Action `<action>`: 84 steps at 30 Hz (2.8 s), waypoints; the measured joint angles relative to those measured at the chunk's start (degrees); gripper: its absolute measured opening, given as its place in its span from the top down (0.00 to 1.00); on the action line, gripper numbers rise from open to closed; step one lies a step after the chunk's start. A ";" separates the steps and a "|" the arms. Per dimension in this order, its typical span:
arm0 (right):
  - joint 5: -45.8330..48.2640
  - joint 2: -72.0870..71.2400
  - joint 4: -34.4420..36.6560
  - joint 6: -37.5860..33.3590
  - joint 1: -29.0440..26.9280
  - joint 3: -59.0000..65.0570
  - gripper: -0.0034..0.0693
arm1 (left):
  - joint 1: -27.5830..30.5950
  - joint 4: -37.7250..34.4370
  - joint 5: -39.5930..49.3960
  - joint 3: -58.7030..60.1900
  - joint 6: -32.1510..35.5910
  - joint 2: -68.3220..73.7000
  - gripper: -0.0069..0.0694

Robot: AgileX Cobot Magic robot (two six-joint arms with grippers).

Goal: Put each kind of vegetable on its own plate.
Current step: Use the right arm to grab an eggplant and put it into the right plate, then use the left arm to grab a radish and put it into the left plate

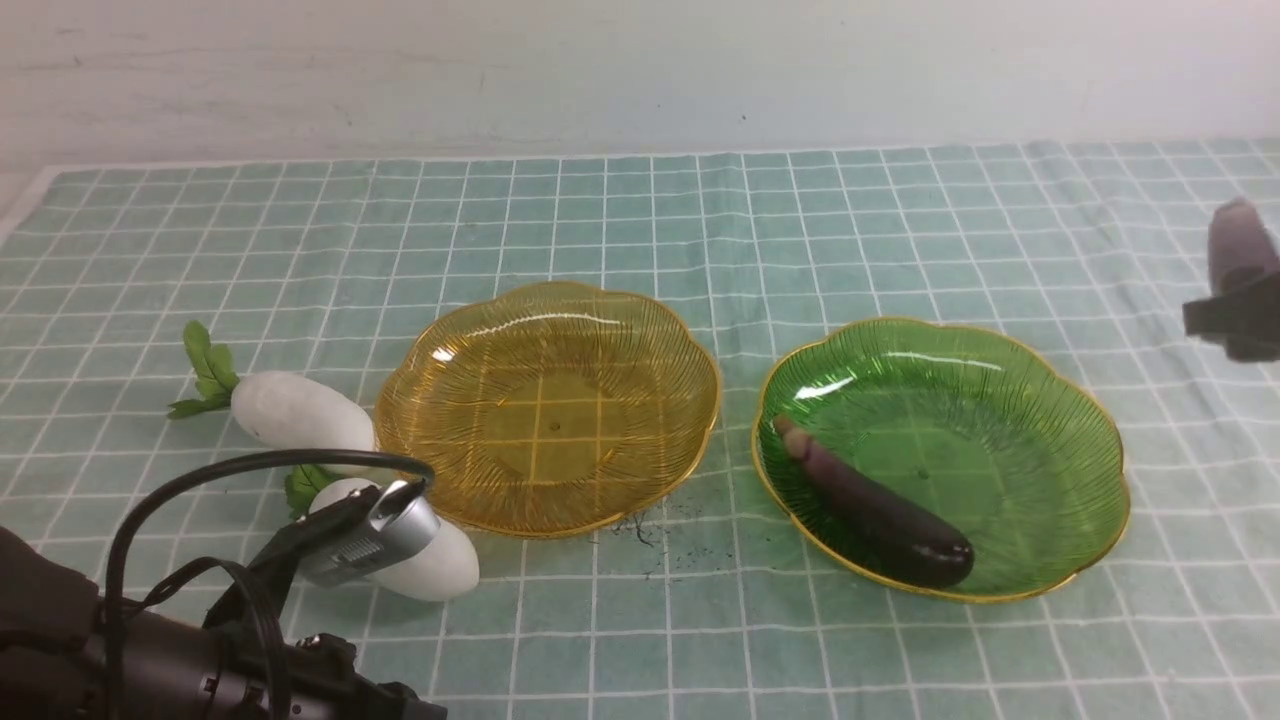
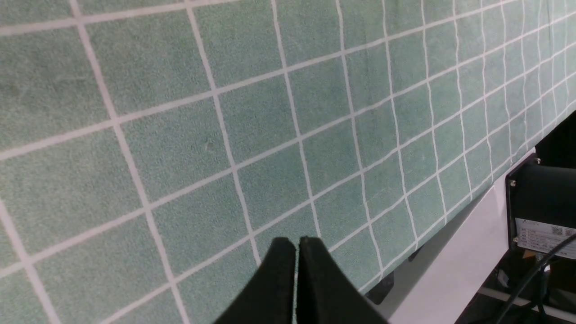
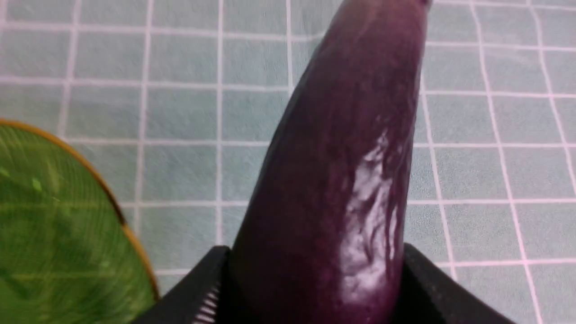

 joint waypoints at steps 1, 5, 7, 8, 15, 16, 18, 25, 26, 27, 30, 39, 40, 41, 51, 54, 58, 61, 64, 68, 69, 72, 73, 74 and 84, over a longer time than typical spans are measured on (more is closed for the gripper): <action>1.82 -2.00 2.78 0.59 0.00 0.00 0.41 | 0.00 0.00 0.00 0.00 0.00 0.00 0.92; 11.98 -6.12 14.66 0.25 0.00 0.00 0.41 | 0.00 0.00 -0.33 0.00 0.05 0.00 0.92; 17.49 -6.01 17.66 -2.37 0.28 0.05 0.41 | 0.00 0.00 -0.56 0.00 0.10 0.00 0.92; 20.40 -5.68 18.34 -3.89 0.84 0.12 0.41 | 0.00 0.00 -0.72 0.00 0.10 0.00 0.92; 26.82 -3.65 19.06 -7.23 5.79 0.12 0.41 | 0.00 0.00 -0.83 0.00 0.29 0.00 0.92; 27.15 -3.25 18.80 -7.36 6.91 0.12 0.41 | 0.00 0.00 -0.83 0.00 0.31 0.00 0.92; 27.36 -2.51 17.87 -7.41 9.40 0.12 0.41 | 0.00 0.06 -0.83 0.00 0.37 0.00 0.92; 26.69 -0.11 14.63 -5.82 14.05 0.12 0.33 | 0.00 1.50 -0.83 0.00 0.47 0.00 0.92; 26.76 0.24 14.63 -5.26 14.17 0.12 0.29 | 0.00 1.65 -0.83 0.00 0.47 0.00 0.92; 26.80 0.32 14.58 -5.14 14.17 0.12 0.28 | 0.00 1.71 -0.83 0.00 0.47 0.00 0.92; 30.63 0.68 14.38 -3.18 14.25 0.12 0.17 | 0.00 1.96 -0.89 0.00 0.47 0.00 0.90; 44.67 0.60 12.27 -1.60 14.29 0.12 0.29 | 0.00 2.58 -4.10 0.00 -1.06 0.00 0.73; 44.94 0.37 12.87 -1.60 14.29 0.12 0.34 | 0.00 2.58 -5.78 0.00 -1.65 0.00 0.68; 45.04 -0.02 13.42 -1.60 14.29 0.12 0.38 | 0.00 2.58 -7.14 0.00 -2.49 0.00 0.64; 45.82 -13.61 15.95 -4.13 17.30 0.12 0.88 | 0.00 3.16 -28.72 -0.68 -8.44 0.47 0.32; 46.20 -18.77 16.02 -4.33 17.68 0.12 0.95 | 0.36 3.11 -31.71 -2.71 -8.93 1.61 0.31; 46.62 -22.87 15.42 -4.38 17.68 0.12 0.97 | 2.39 3.06 -31.71 -5.75 -11.11 3.37 0.31; 47.06 -25.87 14.08 -4.38 17.68 0.12 0.97 | 6.51 3.00 -30.38 -8.79 -13.66 6.46 0.31; 47.07 -26.94 13.52 -4.38 17.72 0.12 0.97 | 9.63 2.69 -28.84 -9.92 -15.52 9.44 0.31; 47.05 -27.10 13.34 -4.38 17.72 0.32 0.97 | 12.15 -0.53 -28.30 -10.23 -17.32 13.81 0.31; 46.75 -27.10 13.27 -4.38 17.72 0.76 0.97 | 12.39 -2.28 -28.30 -10.23 -17.59 15.11 0.31; 44.89 -27.12 13.20 -4.38 17.72 2.95 0.97 | 12.53 -7.82 -29.28 -10.23 -17.59 18.26 0.31; 44.75 -27.12 13.20 -4.38 17.72 2.95 0.97 | 12.53 -7.82 -29.39 -10.23 -17.59 18.44 0.31; 44.23 -27.12 13.20 -4.38 17.72 3.85 0.97 | 12.53 -9.26 -29.63 -10.23 -17.59 18.95 0.31; 40.24 -27.12 12.42 -4.38 17.72 11.05 0.97 | 12.59 -19.98 -32.05 -10.52 -11.12 21.96 0.31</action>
